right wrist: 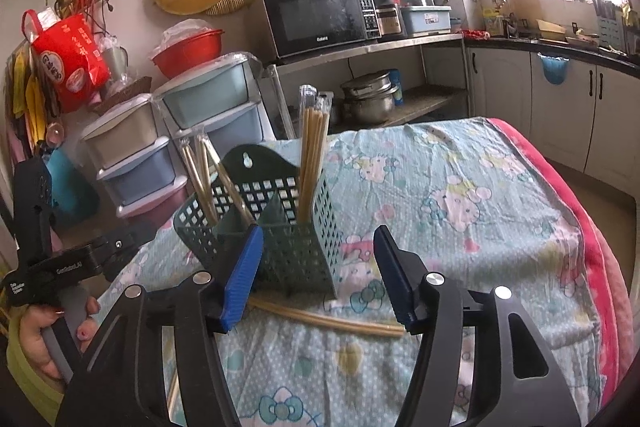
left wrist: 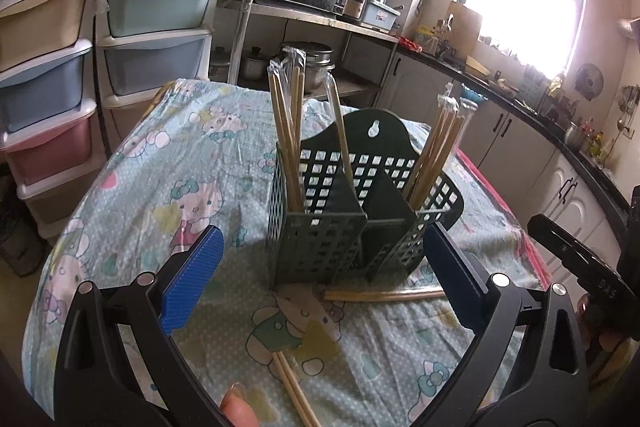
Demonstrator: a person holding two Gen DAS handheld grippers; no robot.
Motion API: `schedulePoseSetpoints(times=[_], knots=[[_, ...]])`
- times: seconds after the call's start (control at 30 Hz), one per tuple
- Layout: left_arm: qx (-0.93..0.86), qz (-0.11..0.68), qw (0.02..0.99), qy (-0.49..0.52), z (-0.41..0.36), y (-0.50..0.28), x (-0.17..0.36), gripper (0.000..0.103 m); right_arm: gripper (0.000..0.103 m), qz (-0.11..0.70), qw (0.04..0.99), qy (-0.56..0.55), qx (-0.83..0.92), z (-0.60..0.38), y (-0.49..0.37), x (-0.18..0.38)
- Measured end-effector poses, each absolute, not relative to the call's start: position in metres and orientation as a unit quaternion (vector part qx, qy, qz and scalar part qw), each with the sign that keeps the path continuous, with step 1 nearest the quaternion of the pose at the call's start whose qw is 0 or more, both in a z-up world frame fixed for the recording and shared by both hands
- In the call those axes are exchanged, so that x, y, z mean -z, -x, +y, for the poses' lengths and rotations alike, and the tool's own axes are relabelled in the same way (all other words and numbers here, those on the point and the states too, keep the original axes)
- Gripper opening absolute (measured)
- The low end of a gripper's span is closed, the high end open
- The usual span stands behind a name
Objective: Organize utensils
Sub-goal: 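Move both open tools down toward the loose chopsticks beside the basket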
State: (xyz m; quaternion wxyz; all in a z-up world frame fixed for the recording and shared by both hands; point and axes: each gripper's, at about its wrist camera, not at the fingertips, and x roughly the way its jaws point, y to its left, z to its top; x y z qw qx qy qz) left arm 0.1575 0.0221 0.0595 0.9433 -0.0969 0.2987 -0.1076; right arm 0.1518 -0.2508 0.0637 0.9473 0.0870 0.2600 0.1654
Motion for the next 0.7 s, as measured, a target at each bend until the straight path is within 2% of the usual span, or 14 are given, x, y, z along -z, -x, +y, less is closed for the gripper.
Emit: schedulePoseSetpoints(times=[0.7], knots=[[0.113, 0.342, 0.929, 0.08, 0.013, -0.139, -0.02, 0.092, 0.056, 0.335, 0.927, -0.085, -0.144, -0.261, -0.126, -0.021]])
